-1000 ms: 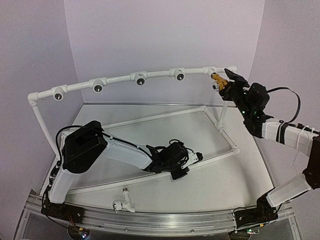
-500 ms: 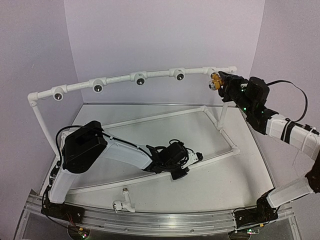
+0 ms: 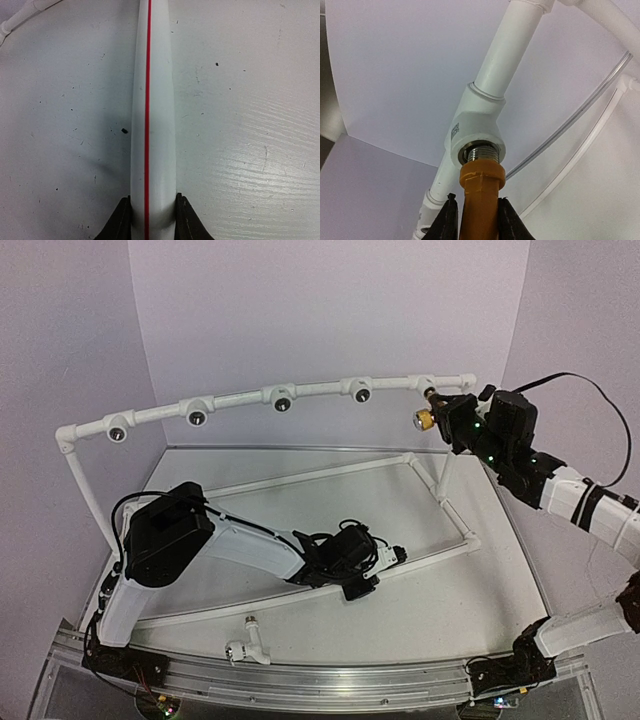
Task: Install the water faucets
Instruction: Screw the water faucet onto the adaptor.
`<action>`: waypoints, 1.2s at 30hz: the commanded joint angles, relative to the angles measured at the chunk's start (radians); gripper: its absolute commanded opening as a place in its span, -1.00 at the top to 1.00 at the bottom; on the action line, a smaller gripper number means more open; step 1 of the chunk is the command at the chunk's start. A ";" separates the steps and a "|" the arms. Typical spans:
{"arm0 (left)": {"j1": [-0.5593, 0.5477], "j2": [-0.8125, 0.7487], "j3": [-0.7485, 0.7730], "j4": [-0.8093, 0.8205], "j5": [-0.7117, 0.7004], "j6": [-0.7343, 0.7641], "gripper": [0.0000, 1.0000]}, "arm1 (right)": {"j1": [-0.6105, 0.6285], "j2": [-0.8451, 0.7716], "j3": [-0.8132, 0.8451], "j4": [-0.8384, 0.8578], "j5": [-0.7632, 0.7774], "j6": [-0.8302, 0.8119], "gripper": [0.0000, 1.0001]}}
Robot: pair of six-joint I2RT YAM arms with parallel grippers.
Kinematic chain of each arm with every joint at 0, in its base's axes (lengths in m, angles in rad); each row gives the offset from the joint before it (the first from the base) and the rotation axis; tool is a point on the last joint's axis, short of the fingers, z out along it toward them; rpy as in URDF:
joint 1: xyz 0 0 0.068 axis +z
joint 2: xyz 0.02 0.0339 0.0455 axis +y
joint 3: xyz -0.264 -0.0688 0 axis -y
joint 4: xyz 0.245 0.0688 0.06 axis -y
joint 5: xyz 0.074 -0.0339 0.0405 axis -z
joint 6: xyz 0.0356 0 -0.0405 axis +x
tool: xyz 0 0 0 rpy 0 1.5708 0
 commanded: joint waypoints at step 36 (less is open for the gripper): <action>-0.062 0.080 -0.091 -0.232 0.133 0.038 1.00 | 0.211 0.066 -0.111 0.581 0.657 -3.102 1.00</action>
